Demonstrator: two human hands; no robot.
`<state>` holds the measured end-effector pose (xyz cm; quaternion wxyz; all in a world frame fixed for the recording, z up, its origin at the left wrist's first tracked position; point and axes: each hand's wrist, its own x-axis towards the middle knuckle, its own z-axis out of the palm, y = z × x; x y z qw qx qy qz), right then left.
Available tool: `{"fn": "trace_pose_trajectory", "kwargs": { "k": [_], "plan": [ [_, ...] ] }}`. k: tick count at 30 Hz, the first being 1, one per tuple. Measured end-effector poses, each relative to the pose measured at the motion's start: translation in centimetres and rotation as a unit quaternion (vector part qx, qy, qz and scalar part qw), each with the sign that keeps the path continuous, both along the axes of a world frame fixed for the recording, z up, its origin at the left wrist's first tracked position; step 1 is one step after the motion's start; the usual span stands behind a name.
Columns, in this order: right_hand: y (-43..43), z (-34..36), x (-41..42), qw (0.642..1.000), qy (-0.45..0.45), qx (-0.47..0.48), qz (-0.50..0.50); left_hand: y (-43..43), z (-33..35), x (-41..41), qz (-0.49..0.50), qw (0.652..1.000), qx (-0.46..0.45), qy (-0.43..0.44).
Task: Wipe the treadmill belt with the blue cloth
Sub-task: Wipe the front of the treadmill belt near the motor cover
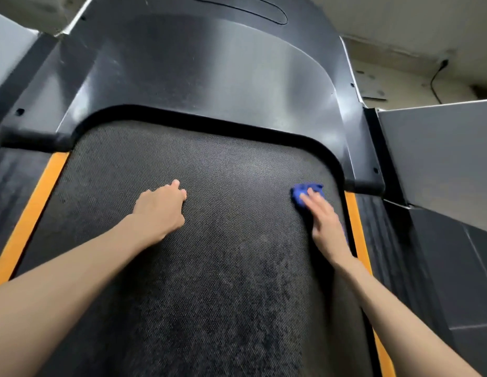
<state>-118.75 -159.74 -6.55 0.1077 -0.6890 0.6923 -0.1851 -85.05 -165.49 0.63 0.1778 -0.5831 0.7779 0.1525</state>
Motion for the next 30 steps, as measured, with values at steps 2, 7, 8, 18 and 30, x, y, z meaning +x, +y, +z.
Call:
{"fn": "trace_pose_trajectory", "kwargs": {
  "k": [2,7,8,18,30],
  "plan": [
    [-4.4,0.2,-0.5,0.991,-0.033,0.012,-0.126,0.4,0.0,-0.3,-0.003,1.0,-0.012,-0.002],
    [-1.3,0.1,1.8,0.991,0.009,0.0,-0.134,0.2,0.7,-0.2,0.025,0.999,0.023,0.013],
    [1.3,0.0,2.3,0.992,0.011,-0.009,-0.123,0.0,0.8,-0.3,0.037,0.999,0.026,0.017],
    [0.6,0.1,1.9,0.986,-0.035,-0.003,-0.161,-0.3,-0.3,0.1,0.06,0.997,0.021,0.044],
    [8.0,0.1,12.0,0.954,0.042,0.062,0.289,-0.7,0.3,0.2,0.115,0.991,-0.018,0.073]
  ]
}}
